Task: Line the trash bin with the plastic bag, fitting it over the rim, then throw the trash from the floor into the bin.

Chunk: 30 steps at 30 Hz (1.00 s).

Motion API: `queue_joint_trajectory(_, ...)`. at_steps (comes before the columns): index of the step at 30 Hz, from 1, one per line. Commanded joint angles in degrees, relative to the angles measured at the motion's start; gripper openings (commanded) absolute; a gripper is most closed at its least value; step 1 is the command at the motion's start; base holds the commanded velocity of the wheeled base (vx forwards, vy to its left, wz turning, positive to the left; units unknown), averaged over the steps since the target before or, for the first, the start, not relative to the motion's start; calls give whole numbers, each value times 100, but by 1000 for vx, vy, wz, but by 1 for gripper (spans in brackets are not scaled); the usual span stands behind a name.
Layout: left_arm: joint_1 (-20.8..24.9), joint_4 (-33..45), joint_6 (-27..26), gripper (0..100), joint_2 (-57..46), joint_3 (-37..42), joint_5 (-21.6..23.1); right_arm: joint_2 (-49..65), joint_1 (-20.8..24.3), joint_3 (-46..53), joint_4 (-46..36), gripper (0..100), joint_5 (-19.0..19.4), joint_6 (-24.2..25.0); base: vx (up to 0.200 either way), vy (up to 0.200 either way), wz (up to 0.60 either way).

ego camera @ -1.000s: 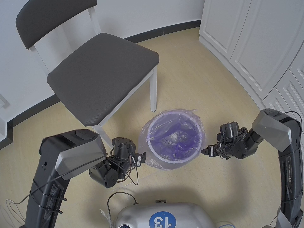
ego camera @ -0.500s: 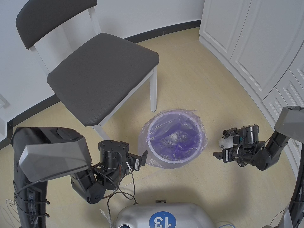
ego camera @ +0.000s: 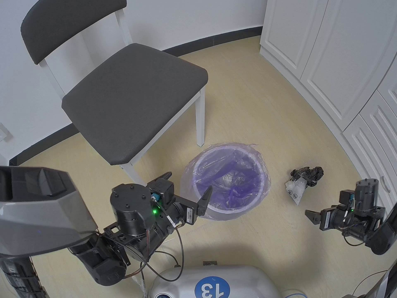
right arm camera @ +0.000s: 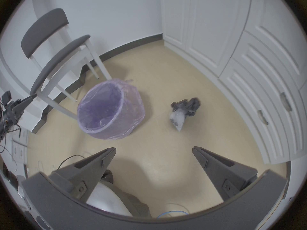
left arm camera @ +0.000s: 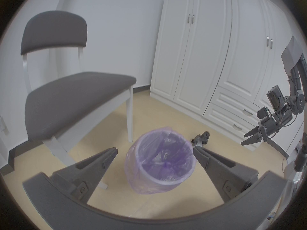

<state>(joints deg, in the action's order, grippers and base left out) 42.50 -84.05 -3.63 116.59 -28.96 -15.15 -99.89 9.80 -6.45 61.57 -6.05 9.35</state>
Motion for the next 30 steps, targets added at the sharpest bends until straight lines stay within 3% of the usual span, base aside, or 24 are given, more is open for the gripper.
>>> queue_joint_trajectory(1, 233, -313, -278, 100, -875, 576, 12, 1481, 13, 645, -93, 100, -617, 278, 0, 0, 0)
queue_joint_trajectory(7, 743, -595, 47, 100, -1332, 1086, -146, 1631, -75, 583, -743, 100, -1294, 1095, 0, 0, 0)
queue_joint_trajectory(11, 848, -595, 170, 100, -1508, 1024, -181, 1244, -374, 337, -752, 100, -1276, 1113, 0, 0, 0)
queue_joint_trajectory(13, 866, -595, 187, 100, -1798, 1086, -234, 541, -716, -313, -787, 100, -1232, 1034, 0, 0, 0)
queue_joint_trajectory(17, 927, -595, 302, 100, -2061, 1104, -225, -233, -1130, -1210, -1297, 100, -793, 823, 0, 0, 0)
queue_joint_trajectory(18, 1041, -595, 398, 100, -2149, 1095, -234, -479, -1323, -1675, -1754, 100, -459, 805, 0, 0, 0)
queue_joint_trajectory(21, 1164, -595, 486, 100, -2202, 1121, -243, -936, -1587, -2572, -2589, 100, 16, 814, 0, 0, 0)
queue_joint_trajectory(27, 980, -595, 548, 100, -2114, 1139, -366, -1832, -1921, -4602, -3617, 100, 165, 788, 0, 0, 0)
queue_joint_trajectory(30, 725, -595, 592, 100, -2070, 1200, -427, -2219, -2088, -5674, -4338, 100, 455, 858, 0, 0, 0)
